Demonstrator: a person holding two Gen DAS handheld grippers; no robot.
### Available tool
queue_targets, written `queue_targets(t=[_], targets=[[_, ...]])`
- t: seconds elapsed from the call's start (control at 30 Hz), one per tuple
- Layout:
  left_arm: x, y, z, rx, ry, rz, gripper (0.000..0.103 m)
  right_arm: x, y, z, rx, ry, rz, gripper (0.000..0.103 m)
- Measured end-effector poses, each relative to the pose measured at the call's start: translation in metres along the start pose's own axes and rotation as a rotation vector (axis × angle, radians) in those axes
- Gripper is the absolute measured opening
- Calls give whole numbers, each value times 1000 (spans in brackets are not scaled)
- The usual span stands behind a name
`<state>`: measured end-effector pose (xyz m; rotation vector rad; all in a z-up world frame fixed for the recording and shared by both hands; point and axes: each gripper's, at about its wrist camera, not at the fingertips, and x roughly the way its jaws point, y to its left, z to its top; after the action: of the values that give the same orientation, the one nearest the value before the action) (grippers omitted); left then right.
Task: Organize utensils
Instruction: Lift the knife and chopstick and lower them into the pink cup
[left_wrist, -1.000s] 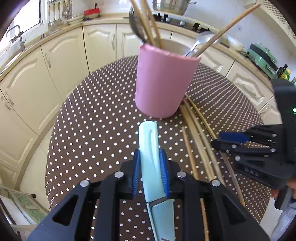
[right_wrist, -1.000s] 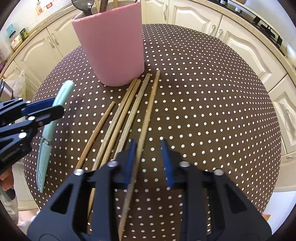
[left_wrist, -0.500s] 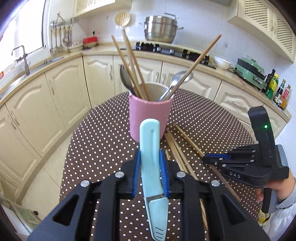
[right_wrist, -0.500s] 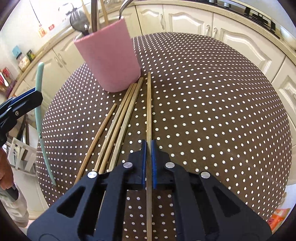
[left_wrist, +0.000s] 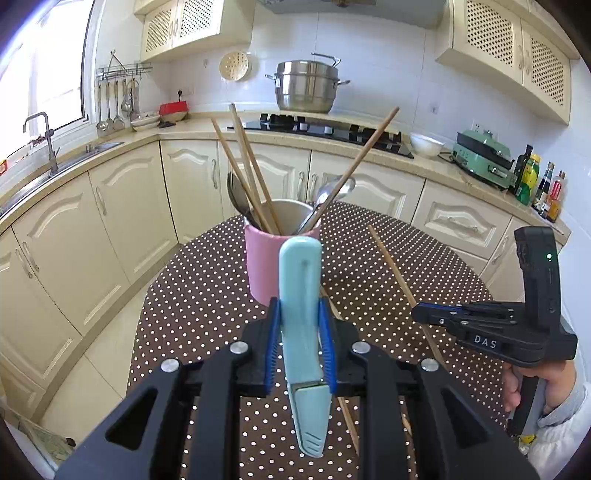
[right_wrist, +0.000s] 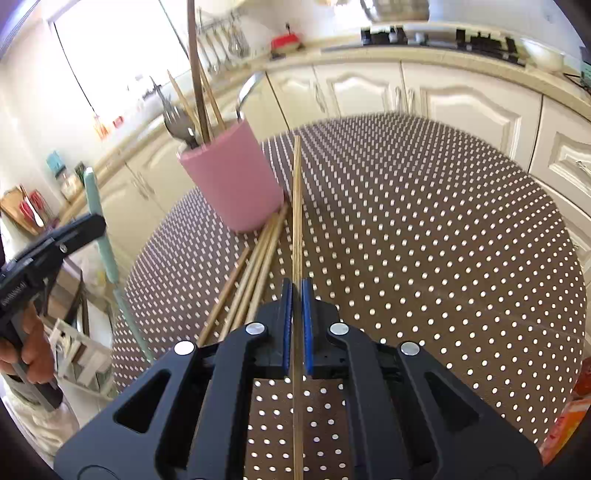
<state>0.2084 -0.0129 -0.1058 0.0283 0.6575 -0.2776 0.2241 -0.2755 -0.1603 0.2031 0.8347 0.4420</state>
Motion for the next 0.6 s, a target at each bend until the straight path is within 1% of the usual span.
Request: queue_targets(t=[0.33, 0.4, 0.5, 0.6], targets=[[-18, -1, 8, -5, -82, -50, 20, -47, 24, 13, -17, -235, 119, 6], [-20, 0, 13, -9, -101, -58, 20, -57, 28, 15, -25, -284, 138, 6], [-23, 0, 23, -14, -132, -57, 20, -71, 41, 25, -52, -380, 155, 6], [-29, 2, 40, -17, -184, -53, 20, -78, 54, 35, -78, -473, 174, 6]])
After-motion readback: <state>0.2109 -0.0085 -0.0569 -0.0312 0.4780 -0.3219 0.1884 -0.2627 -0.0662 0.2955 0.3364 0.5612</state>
